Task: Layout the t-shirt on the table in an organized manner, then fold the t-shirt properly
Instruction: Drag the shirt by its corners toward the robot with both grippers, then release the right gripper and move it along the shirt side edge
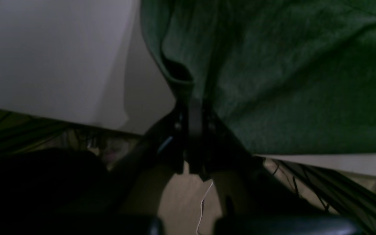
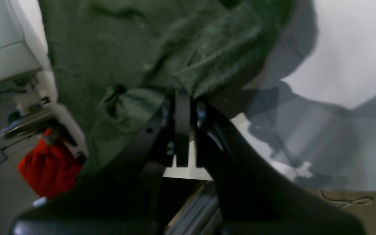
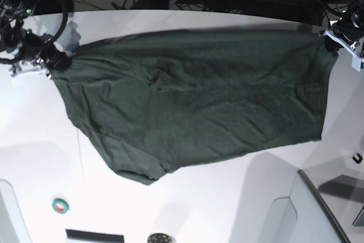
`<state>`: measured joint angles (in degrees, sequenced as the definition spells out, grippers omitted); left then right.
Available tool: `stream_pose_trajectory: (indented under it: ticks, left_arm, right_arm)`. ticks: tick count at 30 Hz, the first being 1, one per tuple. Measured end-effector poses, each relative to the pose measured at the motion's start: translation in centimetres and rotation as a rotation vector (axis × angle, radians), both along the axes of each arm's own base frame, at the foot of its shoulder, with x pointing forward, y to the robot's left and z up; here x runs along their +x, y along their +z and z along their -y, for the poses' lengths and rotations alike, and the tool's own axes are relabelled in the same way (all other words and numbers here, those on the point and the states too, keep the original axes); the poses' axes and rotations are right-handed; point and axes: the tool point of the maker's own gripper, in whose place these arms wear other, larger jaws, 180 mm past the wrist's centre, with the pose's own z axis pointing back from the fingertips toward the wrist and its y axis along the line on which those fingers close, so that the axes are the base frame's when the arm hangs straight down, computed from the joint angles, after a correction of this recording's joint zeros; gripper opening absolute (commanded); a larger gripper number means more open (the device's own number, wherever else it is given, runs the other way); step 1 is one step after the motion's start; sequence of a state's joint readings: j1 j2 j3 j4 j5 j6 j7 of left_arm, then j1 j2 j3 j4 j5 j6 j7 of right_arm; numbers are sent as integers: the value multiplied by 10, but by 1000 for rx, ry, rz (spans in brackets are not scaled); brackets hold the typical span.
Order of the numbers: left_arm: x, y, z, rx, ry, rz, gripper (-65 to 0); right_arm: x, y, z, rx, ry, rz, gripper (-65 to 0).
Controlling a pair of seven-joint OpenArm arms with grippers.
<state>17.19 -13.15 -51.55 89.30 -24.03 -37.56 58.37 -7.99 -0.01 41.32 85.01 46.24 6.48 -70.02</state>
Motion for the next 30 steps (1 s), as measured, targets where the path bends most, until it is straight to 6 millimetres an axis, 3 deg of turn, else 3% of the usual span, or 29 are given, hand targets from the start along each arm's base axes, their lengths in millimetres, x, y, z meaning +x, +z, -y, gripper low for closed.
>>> stream_pose_trajectory:
  ticks: [6, 10, 14, 19, 22, 26, 28, 30]
  left_arm:
    - [3, 1, -1, 1, 1, 14, -650]
    - [-6, -14, 4, -45, 26, -15, -650]
    - [-20, -25, -3, 1, 27, -97, -650]
    - [-24, -27, -2, 53, 19, -136, -650]
    - [-26, -25, -5, 80, 14, -151, -469]
    - [-25, -22, -9, 87, 19, -144, -260]
    - [-25, -22, -9, 87, 19, -144, -216]
    - [-26, -22, -10, 88, 21, -144, -207]
  right_arm:
    - [-9, -12, -1, 16, -19, -28, -644]
    - [-17, -23, -6, 42, -21, -65, -644]
    - [-16, -23, -6, 44, -27, -63, -636]
    - [-16, -23, -5, 43, -28, -62, -633]
    - [-16, -23, -5, 42, -28, -63, -615]
    - [-16, -23, -5, 42, -28, -63, -453]
    - [-19, -24, -5, 40, -28, -68, -414]
    - [-24, -24, -3, 28, -28, -72, -414]
